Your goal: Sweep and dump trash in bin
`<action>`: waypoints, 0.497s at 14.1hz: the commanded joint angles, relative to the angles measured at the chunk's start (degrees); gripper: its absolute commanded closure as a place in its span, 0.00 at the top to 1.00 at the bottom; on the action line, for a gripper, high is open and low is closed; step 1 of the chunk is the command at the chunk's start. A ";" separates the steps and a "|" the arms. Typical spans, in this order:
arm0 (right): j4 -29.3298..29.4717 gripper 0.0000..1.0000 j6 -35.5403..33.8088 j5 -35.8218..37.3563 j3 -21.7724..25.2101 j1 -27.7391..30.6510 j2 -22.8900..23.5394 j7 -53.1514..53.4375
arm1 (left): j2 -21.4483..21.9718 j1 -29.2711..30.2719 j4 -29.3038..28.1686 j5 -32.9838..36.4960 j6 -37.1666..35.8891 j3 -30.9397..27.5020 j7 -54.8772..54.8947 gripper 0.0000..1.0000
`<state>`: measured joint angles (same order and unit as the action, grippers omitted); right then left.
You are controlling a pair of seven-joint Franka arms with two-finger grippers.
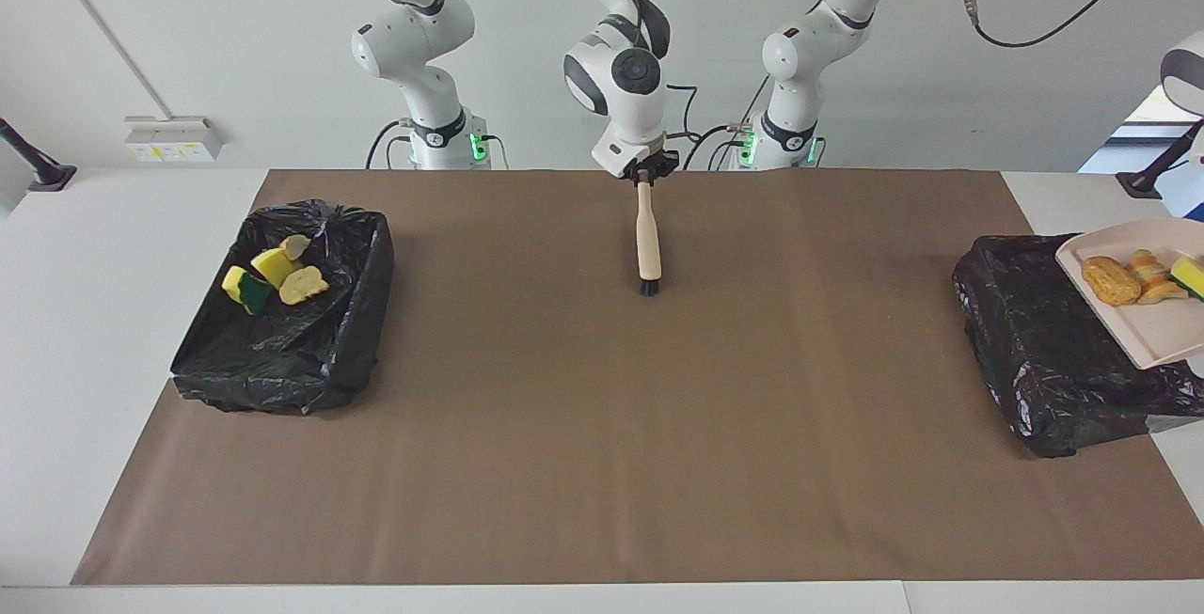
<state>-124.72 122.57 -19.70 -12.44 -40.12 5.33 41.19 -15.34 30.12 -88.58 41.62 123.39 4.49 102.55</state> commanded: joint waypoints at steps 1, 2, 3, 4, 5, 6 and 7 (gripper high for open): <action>1.49 1.00 0.83 2.91 -0.04 0.39 1.43 -0.59 | 0.66 -2.34 -3.43 10.63 0.54 -0.18 -5.25 0.00; 2.20 1.00 0.83 3.18 0.13 0.83 1.61 -0.59 | 1.01 -2.96 -4.22 12.50 -0.08 -0.18 -6.65 0.00; 2.64 1.00 0.66 3.35 0.48 1.27 1.53 -0.68 | 1.18 -2.97 -4.23 13.30 -1.39 -0.27 -8.84 0.00; 2.90 1.00 0.48 4.05 0.48 2.40 0.92 -0.76 | 1.19 -3.05 -4.15 15.74 -1.75 -0.27 -9.90 0.00; 3.69 1.00 -0.21 5.10 0.48 3.98 0.22 -0.85 | 1.19 -3.14 -3.88 19.07 -1.75 -0.18 -10.09 0.00; 4.13 1.00 -0.48 5.98 0.48 5.30 -0.92 -0.85 | 1.19 -3.75 -3.62 21.54 -1.84 -0.18 -10.26 0.00; 4.31 1.00 -0.57 6.69 0.57 6.79 -2.06 -0.85 | 1.27 -4.28 -3.36 23.74 -1.84 -0.18 -10.35 0.00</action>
<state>-121.12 122.75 -14.96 -11.58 -36.18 5.35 41.10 -15.52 27.25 -91.33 61.31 122.53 4.79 93.62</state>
